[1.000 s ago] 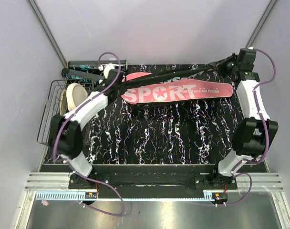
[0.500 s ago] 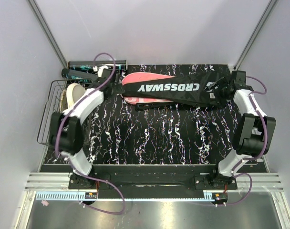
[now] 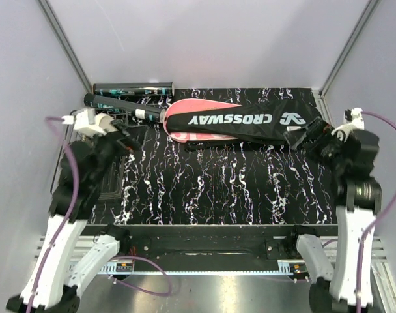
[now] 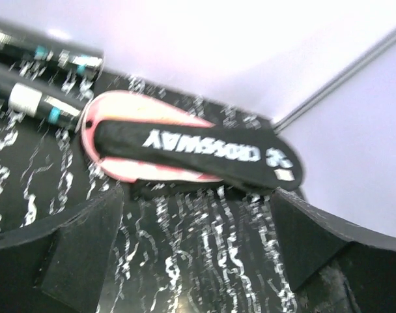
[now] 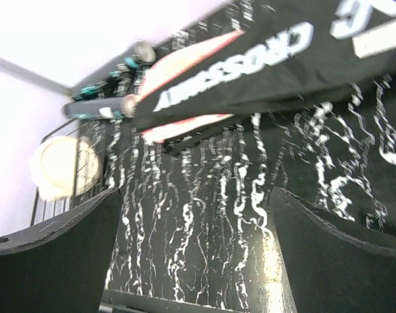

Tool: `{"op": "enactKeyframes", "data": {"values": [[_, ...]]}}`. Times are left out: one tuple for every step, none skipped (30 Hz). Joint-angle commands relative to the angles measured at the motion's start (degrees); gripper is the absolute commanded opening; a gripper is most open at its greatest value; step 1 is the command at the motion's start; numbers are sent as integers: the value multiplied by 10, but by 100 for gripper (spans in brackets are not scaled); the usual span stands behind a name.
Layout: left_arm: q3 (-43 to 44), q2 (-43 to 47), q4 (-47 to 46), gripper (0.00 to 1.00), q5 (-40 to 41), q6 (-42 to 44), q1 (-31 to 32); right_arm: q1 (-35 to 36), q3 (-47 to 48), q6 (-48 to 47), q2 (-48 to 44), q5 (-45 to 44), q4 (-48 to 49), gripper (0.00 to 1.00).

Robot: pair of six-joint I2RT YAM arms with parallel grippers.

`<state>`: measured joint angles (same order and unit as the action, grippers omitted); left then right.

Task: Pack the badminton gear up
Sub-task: Reset both arms

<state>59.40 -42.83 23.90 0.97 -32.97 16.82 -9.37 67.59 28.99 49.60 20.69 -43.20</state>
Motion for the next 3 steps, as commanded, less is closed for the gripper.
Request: {"op": "enactKeyframes", "data": {"values": [[-11,90,-45,99,-74,5,-1,21,9,-55,-98,56,-44,100],[-1,113,-43,99,-78,5,-1,22,14,-40,-113,51,-43,100],[7,124,-40,99,-85,8,-2,22,42,-38,-123,48,-42,100]]}}
